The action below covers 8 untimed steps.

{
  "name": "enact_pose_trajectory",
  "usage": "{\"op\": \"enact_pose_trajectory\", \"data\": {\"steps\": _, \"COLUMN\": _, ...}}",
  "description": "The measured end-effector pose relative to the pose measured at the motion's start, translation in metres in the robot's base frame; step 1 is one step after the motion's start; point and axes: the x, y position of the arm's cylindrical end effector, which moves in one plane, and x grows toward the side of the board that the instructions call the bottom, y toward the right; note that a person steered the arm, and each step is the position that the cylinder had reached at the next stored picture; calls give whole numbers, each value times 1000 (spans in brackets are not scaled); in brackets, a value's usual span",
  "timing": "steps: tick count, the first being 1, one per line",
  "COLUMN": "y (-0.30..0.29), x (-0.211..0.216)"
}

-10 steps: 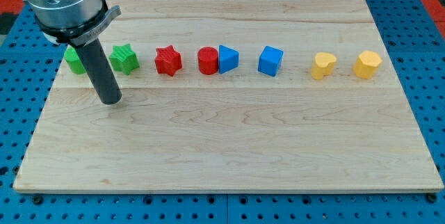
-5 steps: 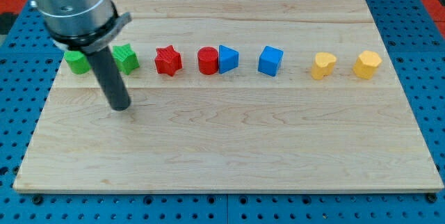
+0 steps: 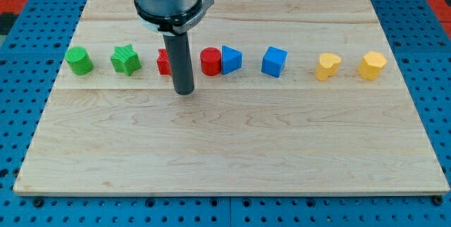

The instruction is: Place yellow hexagon right diagonally towards yellow heart

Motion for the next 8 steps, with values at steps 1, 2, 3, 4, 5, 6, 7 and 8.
{"op": "enact_pose_trajectory", "data": {"steps": 1, "y": 13, "x": 2}}
{"op": "enact_pose_trajectory", "data": {"steps": 2, "y": 25, "x": 2}}
{"op": "enact_pose_trajectory", "data": {"steps": 3, "y": 40, "x": 2}}
{"op": "enact_pose_trajectory", "data": {"steps": 4, "y": 58, "x": 2}}
{"op": "enact_pose_trajectory", "data": {"steps": 5, "y": 74, "x": 2}}
{"op": "enact_pose_trajectory", "data": {"steps": 6, "y": 74, "x": 2}}
{"op": "enact_pose_trajectory", "data": {"steps": 7, "y": 66, "x": 2}}
{"op": "enact_pose_trajectory", "data": {"steps": 8, "y": 66, "x": 2}}
